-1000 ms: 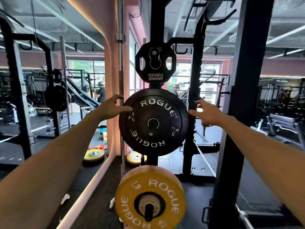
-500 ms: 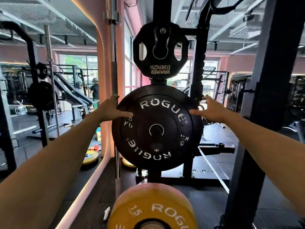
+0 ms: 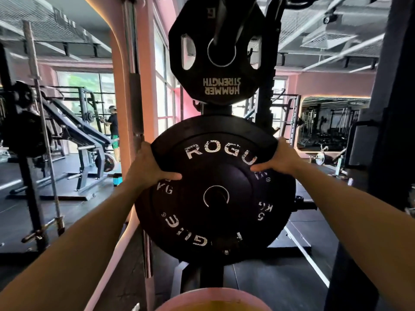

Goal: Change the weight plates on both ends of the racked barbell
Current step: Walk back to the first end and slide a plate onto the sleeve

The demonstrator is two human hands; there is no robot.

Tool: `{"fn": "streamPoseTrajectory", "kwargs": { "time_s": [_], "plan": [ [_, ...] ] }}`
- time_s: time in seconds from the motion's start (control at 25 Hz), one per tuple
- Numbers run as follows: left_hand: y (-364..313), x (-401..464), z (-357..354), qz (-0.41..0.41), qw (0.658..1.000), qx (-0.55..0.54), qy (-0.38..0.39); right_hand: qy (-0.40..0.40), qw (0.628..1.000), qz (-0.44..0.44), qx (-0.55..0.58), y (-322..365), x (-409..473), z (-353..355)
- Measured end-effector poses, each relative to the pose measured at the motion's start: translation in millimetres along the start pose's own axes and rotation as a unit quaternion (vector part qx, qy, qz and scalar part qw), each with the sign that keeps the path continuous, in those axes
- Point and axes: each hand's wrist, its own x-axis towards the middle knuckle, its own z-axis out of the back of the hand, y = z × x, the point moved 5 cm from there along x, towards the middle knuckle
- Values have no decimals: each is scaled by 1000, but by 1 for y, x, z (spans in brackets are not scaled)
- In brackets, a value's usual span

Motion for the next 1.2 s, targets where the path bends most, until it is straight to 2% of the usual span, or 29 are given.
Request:
{"fn": "streamPoseTrajectory", "kwargs": {
  "time_s": [0.16, 0.52, 1.0, 1.2],
  "plan": [
    [5, 1, -4, 2, 1000, -7, -14, -2, 999, 32, 5, -1, 5, -2],
    [-2, -21, 4, 3, 999, -21, -27, -7, 999, 47, 14, 13, -24, 9],
    [-27, -102, 46, 11, 999, -18, -32, 6, 997, 73, 29, 23, -105, 45],
    [-49, -141, 72, 5, 1000, 5, -12, 17, 997, 67, 22, 24, -148, 65]
  ]
}}
